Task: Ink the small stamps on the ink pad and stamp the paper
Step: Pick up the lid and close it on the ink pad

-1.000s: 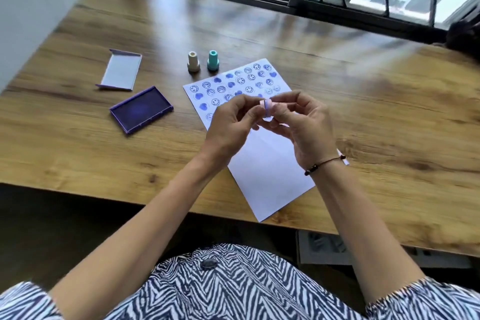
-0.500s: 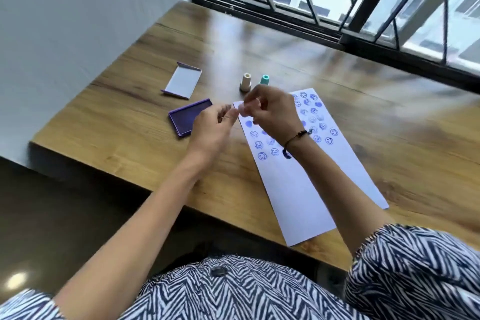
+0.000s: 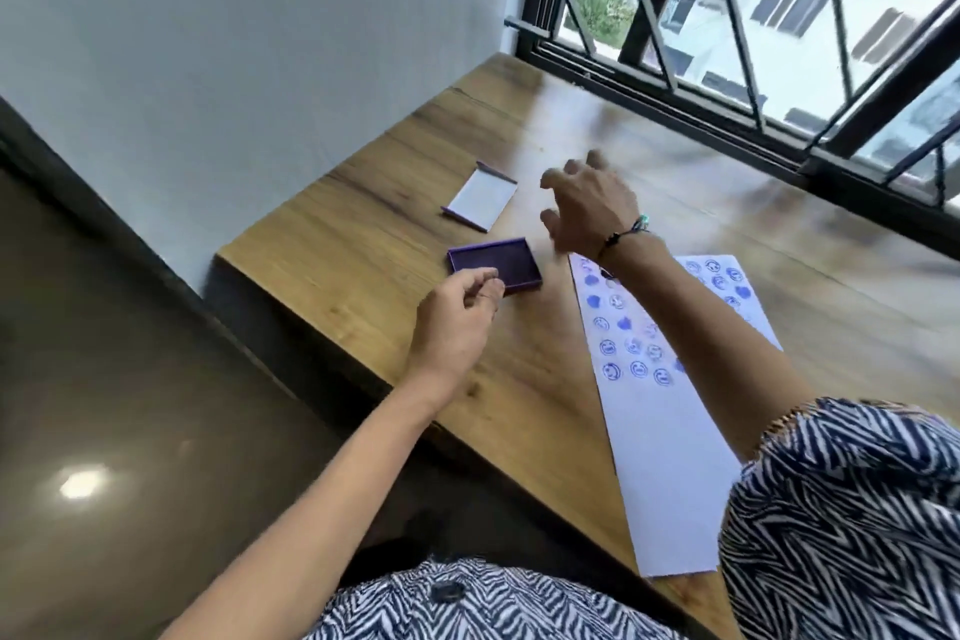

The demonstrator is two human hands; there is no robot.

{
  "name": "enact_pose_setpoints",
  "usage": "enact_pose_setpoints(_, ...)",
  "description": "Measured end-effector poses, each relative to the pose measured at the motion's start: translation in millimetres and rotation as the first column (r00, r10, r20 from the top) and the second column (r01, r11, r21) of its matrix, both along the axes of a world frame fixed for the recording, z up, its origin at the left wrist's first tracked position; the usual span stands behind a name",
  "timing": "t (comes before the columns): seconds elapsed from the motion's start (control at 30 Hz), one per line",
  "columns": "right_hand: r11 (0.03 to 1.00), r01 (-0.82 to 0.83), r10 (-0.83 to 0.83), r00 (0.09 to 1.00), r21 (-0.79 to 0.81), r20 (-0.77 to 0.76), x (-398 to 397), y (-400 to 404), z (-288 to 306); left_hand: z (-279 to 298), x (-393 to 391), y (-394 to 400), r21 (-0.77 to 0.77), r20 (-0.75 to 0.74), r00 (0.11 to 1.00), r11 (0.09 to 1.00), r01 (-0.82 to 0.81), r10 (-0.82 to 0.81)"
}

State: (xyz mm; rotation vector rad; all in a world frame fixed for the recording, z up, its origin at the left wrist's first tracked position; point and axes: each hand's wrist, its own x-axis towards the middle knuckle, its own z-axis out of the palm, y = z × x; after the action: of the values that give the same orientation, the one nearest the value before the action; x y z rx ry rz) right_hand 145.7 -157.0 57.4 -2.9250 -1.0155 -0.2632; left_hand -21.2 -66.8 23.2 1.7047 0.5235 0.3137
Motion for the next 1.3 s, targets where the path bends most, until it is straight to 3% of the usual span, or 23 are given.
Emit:
enact_pose_setpoints(0.1,0.990,-0.028,0.055,0.980,0.137,-0.193,0,42,16,1,-4,3,0.011,-0.025,0.999,1.000,-0.026,0.027)
enact_pose_setpoints(0.27,0.989,-0.018,-0.041,0.916,-0.144,-0.398,12,86,9,3,-18,14,0.044,-0.032,0.998,0.997,-0.059,0.060)
enact_pose_setpoints(0.4,0.972,0.023,-0.131,0.877,-0.233,-0.462,21,91,-1,4,-24,24,0.045,-0.023,0.995,0.995,-0.094,0.095)
enact_pose_setpoints(0.63,0.999,0.039,-0.037,0.859,-0.008,-0.511,12,88,3,7,-13,31,0.040,-0.011,0.996,0.996,-0.085,0.085)
enact_pose_setpoints(0.7,0.974,0.084,0.090,0.706,0.209,-0.702,3,82,18,12,-7,39,0.107,0.026,0.997,0.992,-0.070,0.068)
enact_pose_setpoints(0.77,0.894,0.226,0.269,0.417,0.386,-0.868,-9,71,32,17,-1,51,0.280,0.049,0.999,0.960,0.000,-0.014)
enact_pose_setpoints(0.87,0.816,0.379,0.468,0.009,0.436,-0.884,-22,45,34,28,5,69,0.647,0.068,0.968,0.749,0.142,-0.243)
enact_pose_setpoints(0.97,0.796,0.343,0.582,-0.212,0.498,-0.785,-34,22,25,40,11,80,0.840,-0.053,0.899,0.468,0.276,-0.435)
enact_pose_setpoints(1.03,0.800,0.330,0.591,-0.294,0.501,-0.751,-40,13,18,46,15,83,0.903,-0.126,0.854,0.298,0.310,-0.505)
enact_pose_setpoints(1.13,0.765,0.351,0.642,-0.340,0.540,-0.687,-44,6,12,50,18,86,0.943,-0.227,0.810,0.086,0.322,-0.540)
enact_pose_setpoints(1.3,0.769,0.368,0.638,-0.389,0.523,-0.664,-48,2,8,59,24,87,0.957,-0.227,0.784,0.018,0.290,-0.578)
